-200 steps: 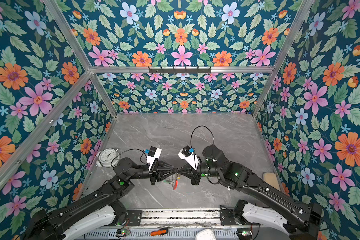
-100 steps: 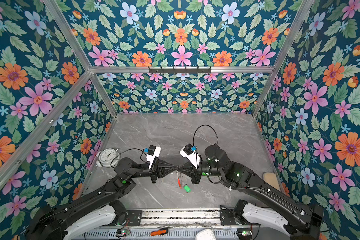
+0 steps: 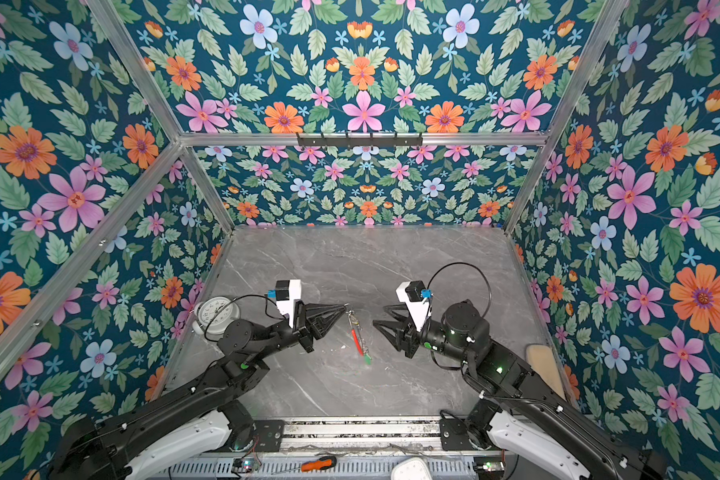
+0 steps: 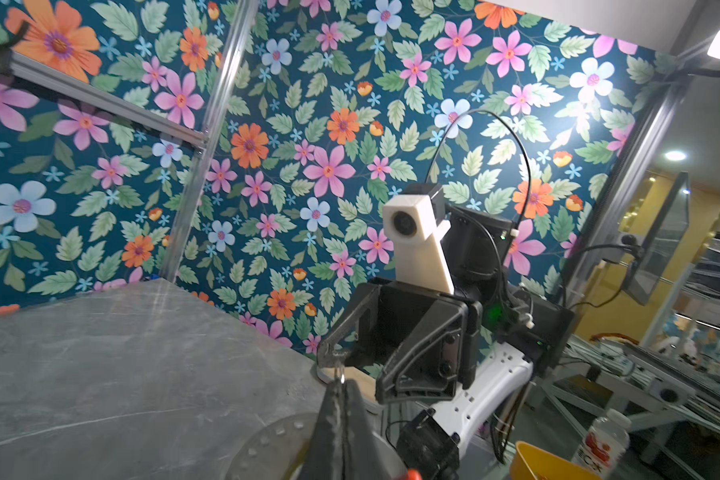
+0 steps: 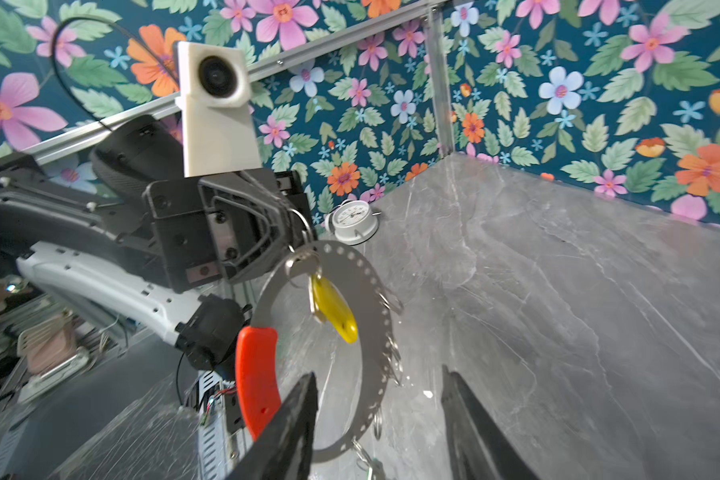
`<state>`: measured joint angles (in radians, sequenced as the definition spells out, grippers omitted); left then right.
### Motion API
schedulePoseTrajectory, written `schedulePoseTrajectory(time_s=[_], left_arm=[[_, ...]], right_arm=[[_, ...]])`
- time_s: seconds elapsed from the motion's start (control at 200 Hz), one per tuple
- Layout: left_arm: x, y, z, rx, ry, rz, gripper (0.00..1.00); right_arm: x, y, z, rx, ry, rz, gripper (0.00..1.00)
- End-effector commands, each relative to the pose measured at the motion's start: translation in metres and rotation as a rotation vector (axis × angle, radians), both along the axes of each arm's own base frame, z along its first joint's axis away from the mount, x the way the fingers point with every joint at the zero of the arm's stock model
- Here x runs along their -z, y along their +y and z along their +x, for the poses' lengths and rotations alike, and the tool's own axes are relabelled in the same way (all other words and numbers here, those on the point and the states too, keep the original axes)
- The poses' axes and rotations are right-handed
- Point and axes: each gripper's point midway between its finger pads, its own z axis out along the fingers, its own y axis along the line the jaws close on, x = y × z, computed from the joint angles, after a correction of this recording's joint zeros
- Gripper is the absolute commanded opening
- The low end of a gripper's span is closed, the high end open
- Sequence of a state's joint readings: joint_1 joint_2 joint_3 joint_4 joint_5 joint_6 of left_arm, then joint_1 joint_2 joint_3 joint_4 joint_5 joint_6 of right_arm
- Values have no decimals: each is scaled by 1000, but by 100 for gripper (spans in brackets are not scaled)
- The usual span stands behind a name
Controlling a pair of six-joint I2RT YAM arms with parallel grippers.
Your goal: Remove the keys from the keyring
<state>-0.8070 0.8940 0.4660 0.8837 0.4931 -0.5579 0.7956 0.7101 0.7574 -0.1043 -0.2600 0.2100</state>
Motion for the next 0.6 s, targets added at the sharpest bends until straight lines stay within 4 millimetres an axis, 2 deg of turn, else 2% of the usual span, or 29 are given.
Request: schedulePoseTrajectory(time_s=[0.0,0.11,0.255,0.595], left_arm=[[0,8,20,-143,-1,9,0],[2,9,24,-179,-1,22,0],[4,8,24,-177,-10,33,0],[7,7,17,-144,-30,32,0]], right_arm=[[-8,-6,11,71,-14,44,50],[-1,-9,19,116,-13,36,50],[6,-5,19,100,-8,29,52],[2,0,14,62,-14,58,53]])
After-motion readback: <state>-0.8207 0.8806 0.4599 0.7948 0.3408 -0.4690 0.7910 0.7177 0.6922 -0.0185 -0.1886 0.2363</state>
